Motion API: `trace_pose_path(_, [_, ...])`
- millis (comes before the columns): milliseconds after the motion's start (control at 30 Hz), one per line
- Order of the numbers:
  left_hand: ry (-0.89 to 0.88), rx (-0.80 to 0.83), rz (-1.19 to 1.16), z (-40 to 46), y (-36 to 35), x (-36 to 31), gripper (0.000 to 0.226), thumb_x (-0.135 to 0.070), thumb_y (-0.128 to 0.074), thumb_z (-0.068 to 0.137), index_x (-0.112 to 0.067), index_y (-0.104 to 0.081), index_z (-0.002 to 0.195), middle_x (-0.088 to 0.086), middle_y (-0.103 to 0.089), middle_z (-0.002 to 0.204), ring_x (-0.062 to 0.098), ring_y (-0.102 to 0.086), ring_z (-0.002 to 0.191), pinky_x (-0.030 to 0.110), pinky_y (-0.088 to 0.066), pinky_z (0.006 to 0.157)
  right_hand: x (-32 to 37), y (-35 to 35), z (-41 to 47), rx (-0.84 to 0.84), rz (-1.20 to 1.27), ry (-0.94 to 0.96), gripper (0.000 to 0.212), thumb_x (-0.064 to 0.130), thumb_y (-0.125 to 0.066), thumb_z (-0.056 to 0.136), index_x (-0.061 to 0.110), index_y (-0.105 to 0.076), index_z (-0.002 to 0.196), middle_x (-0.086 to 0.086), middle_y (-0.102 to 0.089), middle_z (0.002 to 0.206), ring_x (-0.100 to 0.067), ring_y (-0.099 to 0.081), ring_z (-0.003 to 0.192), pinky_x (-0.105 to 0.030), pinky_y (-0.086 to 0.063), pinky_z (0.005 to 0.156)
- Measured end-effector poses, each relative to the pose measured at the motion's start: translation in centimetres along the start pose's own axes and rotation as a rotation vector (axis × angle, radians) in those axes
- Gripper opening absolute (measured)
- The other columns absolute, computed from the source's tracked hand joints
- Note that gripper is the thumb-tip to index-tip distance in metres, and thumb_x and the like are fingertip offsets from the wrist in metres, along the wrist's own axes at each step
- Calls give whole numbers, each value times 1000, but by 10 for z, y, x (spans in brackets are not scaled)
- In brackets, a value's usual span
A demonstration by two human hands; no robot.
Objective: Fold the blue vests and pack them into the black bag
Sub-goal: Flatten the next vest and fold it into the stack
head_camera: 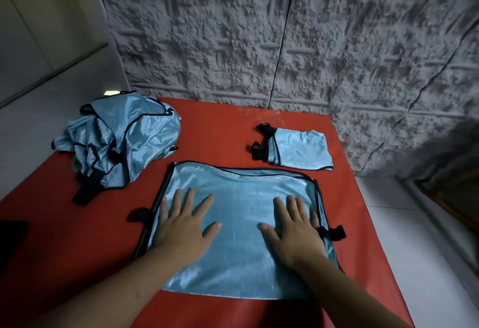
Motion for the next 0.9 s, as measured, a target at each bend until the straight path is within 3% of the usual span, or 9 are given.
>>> trace_pose_path(200, [-14,33,-15,-38,-1,0,76,-82,0,87,-51,24,151,3,21,167,30,26,152,57,16,121,-6,-7,-40,32,-25,3,83,82,-11,91,39,12,159,7,21,166,-15,31,149,-47,18,122])
trace_pose_path(300, [-20,53,-21,-46,-1,-1,78,-83,-2,88,-48,24,153,2,26,165,28,27,152,56,15,121,-15,-8,-49,7,4,-25,80,75,-15,95,34,5,161,6,14,168,-14,24,152,-42,14,124])
trace_pose_path(367, [-21,57,-15,-49,-1,-2,79,-80,-1,88,-44,21,155,1,25,165,27,26,152,55,14,122,-21,-7,-53,-42,81,-33,74,66,-27,99,29,-11,162,3,-1,170,-17,7,156,-39,1,127])
trace_pose_path(467, [-30,-2,-23,-50,7,-2,86,-78,11,85,-36,8,160,4,9,170,27,16,155,53,10,124,-27,18,-61,-185,301,-61,57,43,-53,99,24,-42,151,3,-33,163,-21,-37,147,-36,-34,118])
trace_pose_path(533, [-16,-57,-26,-52,17,-4,88,-69,9,85,-30,-10,162,5,-3,171,27,8,157,54,5,125,-34,43,-69,-376,318,-104,48,28,-61,95,20,-54,142,-3,-53,149,-26,-54,132,-37,-44,108])
trace_pose_path(600, [11,-65,-45,-60,25,-11,86,-63,3,85,-28,-23,160,8,-8,170,30,3,157,57,4,124,-51,58,-79,-474,262,-290,51,33,-65,90,17,-55,137,-11,-61,132,-34,-57,120,-43,-47,101])
trace_pose_path(700, [69,26,-74,-82,26,-38,82,-68,-1,86,-35,-21,158,12,-6,169,39,3,155,68,5,117,-80,43,-88,-212,263,-683,53,49,-63,85,11,-55,122,-16,-62,119,-39,-58,111,-44,-49,91])
trace_pose_path(800, [162,200,-119,-100,12,-62,76,-74,-16,93,-40,4,158,11,12,169,45,16,151,76,5,110,-83,39,-88,-120,338,-699,30,38,-62,84,9,-62,92,-11,-68,89,-34,-64,83,-36,-53,71])
trace_pose_path(900, [173,239,-107,-97,0,-66,82,-77,-12,92,-38,21,156,11,26,166,47,26,148,79,8,107,-83,40,-91,-79,326,-672,19,22,-58,74,7,-65,84,-9,-67,77,-32,-63,72,-32,-51,63])
Point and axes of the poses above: each hand's wrist, its own z-axis towards the middle knuckle, its own y-axis out of the back of the hand, x = y × z, the point moved 6 cm from there along z, towards the middle knuckle
